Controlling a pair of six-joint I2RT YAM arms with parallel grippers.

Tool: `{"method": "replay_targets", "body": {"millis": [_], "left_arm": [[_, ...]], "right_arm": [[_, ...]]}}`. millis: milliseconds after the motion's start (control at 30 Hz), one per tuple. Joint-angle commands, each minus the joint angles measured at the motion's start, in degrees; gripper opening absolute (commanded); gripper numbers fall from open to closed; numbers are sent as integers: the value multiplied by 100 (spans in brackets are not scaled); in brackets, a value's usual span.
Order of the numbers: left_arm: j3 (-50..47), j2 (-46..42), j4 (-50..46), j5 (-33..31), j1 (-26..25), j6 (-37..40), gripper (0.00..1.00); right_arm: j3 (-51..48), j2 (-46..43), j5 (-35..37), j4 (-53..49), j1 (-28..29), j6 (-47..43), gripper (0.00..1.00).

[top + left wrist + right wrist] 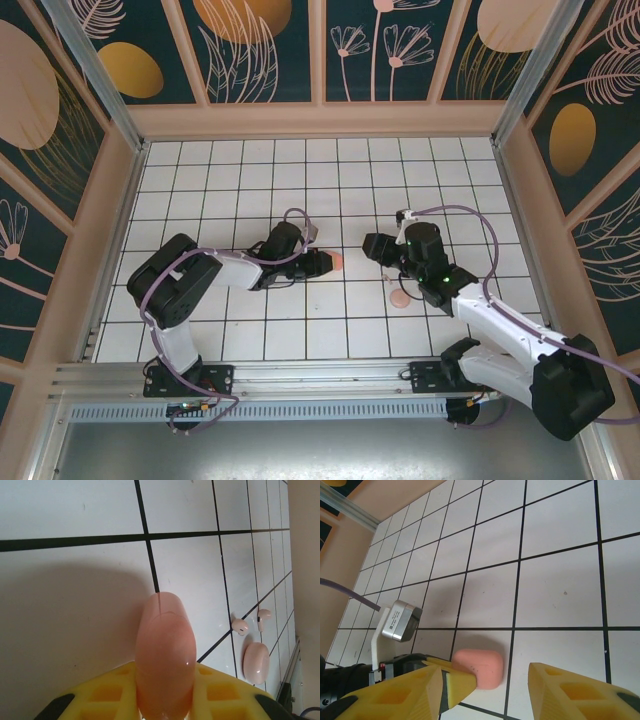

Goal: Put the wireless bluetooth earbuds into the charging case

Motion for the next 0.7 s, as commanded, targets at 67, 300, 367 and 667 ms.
{"method": "replay_targets", "body": {"millis": [67,300,367,667], "left_arm": [[94,88,-307,-76,-1,-44,28],[103,-121,-719,-348,-2,125,43],[103,-215,-862,-457,-2,202,45],[70,-600,-1535,-963,-3,529,54]], "right_arm": [[-71,-151,51,99,-7,26,49],[-49,-232,95,-10,-6,23,49],[-45,-258,96,-38,-5,25,49],[99,-313,130,-410,-2,-27,51]]}}
